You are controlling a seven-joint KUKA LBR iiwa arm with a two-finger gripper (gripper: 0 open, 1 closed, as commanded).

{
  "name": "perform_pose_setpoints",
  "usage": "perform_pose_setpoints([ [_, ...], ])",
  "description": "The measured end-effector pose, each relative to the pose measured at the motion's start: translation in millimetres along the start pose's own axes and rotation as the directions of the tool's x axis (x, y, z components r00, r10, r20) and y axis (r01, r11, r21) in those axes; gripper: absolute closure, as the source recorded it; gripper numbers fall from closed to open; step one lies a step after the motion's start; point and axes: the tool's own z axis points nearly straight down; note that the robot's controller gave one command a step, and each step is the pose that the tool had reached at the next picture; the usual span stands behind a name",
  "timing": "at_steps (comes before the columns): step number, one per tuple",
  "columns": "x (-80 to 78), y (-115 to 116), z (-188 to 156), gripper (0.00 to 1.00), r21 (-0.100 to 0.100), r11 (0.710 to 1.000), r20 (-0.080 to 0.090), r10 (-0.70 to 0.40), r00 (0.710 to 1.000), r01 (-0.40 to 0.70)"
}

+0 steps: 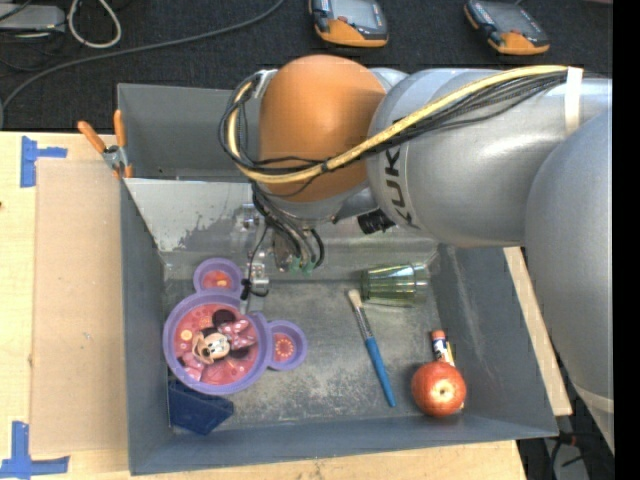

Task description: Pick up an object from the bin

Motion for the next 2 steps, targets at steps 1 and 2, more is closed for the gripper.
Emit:
perform_pose_setpoints([
  [1,27.3,-36.3,74.1,0.0,0.0,0.99,0.0,-0.141,0.99,0.141],
  [2,78.1,-55.3,74.5,0.0,-0.001,0.968,0.006,-0.249,0.968,0.249],
])
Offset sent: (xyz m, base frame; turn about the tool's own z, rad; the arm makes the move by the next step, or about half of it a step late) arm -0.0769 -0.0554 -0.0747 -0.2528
